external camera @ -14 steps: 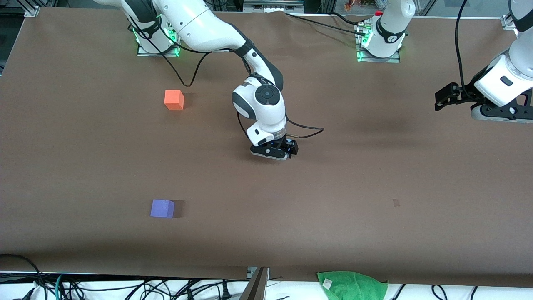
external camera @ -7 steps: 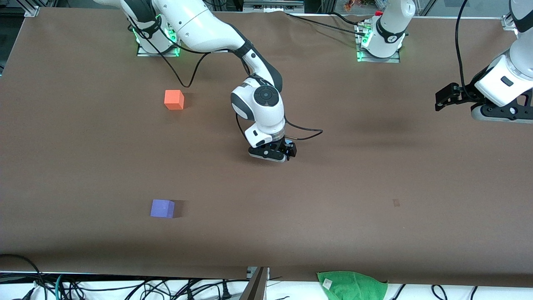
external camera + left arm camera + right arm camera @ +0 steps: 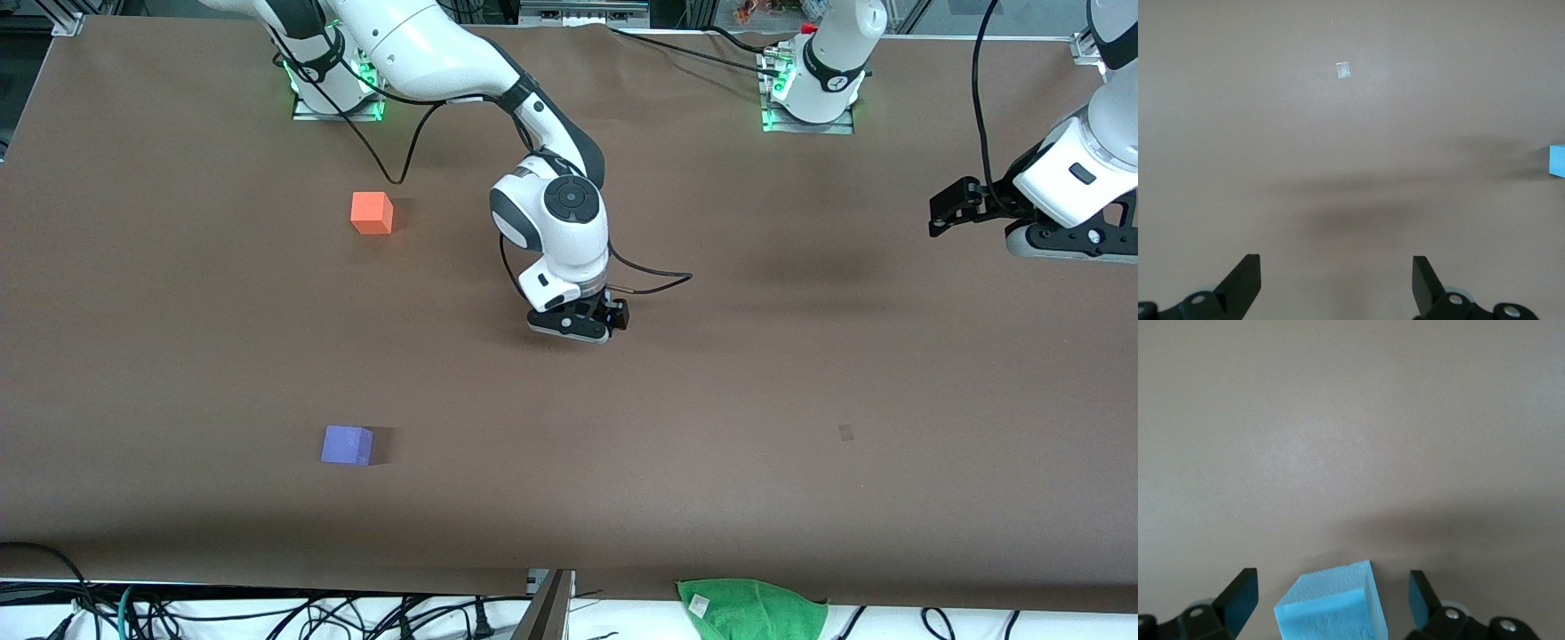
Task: Place blue block between orange and purple blocks
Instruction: 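Close the right gripper on the light blue cube and lift it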
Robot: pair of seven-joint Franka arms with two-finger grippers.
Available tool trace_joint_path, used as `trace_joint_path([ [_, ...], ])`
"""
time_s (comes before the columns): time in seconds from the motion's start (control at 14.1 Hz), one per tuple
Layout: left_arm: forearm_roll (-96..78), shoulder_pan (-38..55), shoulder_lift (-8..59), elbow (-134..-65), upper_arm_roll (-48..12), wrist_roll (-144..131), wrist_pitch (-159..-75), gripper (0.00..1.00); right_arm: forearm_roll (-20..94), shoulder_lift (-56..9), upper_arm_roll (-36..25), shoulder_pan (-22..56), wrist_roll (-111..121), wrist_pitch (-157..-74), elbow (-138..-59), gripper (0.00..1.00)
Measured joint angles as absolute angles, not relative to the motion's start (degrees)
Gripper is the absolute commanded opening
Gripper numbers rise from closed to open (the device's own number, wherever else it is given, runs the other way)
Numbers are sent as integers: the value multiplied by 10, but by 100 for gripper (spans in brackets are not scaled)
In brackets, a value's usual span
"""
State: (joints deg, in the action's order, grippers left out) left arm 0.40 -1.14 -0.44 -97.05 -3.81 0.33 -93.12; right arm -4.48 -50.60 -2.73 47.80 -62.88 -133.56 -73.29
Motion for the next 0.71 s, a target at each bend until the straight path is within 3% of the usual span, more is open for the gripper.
trace_joint_path([
  [0.5, 4, -11, -4, -971, -38, 3, -931, 100, -46, -519, -26, 497, -629, -1335, -735, 98],
  [0.64, 4, -11, -4, -971, -38, 3, -931, 100, -51, -523, -26, 500, -630, -1335, -735, 81],
  [0.71, 4, -11, -4, -971, -38, 3, -931, 100, -54, -524, -26, 500, -630, -1335, -736, 64],
])
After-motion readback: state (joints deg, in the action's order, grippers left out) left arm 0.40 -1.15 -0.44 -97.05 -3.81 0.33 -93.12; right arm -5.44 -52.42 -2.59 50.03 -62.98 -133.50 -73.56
